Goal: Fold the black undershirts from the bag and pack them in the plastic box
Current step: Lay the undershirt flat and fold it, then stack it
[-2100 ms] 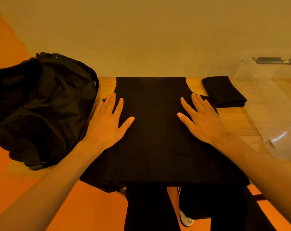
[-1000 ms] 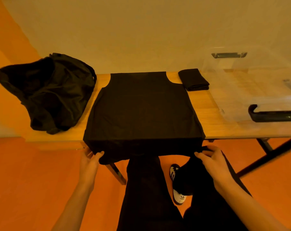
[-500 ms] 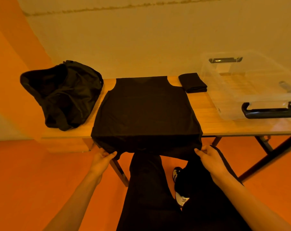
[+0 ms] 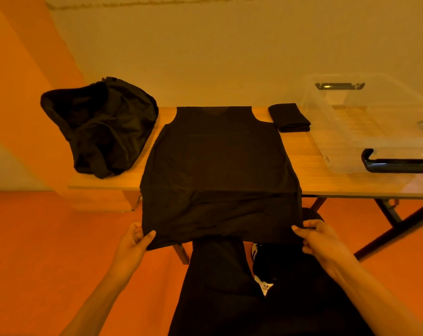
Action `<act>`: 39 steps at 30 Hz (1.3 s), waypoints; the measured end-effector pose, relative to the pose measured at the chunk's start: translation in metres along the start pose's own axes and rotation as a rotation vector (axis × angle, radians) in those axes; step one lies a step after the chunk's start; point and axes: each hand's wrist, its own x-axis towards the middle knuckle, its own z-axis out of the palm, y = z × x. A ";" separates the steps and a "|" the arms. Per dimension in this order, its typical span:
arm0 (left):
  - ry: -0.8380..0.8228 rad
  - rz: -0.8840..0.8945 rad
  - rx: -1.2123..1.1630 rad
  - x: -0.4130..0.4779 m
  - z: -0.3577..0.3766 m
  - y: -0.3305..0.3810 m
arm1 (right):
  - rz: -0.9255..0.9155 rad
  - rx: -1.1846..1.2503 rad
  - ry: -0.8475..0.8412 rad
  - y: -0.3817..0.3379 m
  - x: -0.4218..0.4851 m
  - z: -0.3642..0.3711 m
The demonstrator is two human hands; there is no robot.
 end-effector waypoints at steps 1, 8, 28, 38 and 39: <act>0.011 0.019 -0.011 -0.005 0.000 0.004 | -0.006 -0.028 -0.036 -0.002 -0.006 -0.003; 0.097 0.282 0.034 -0.027 -0.015 0.015 | -0.150 -0.160 0.033 -0.001 -0.031 -0.012; -0.061 0.404 -0.054 -0.050 -0.042 0.047 | -0.498 0.421 -0.106 -0.013 -0.066 -0.045; 0.089 0.856 0.437 -0.041 -0.052 0.061 | -0.931 -0.082 0.184 -0.015 -0.066 -0.049; 0.074 0.845 0.440 -0.040 -0.055 0.063 | -0.939 -0.091 0.180 -0.015 -0.064 -0.049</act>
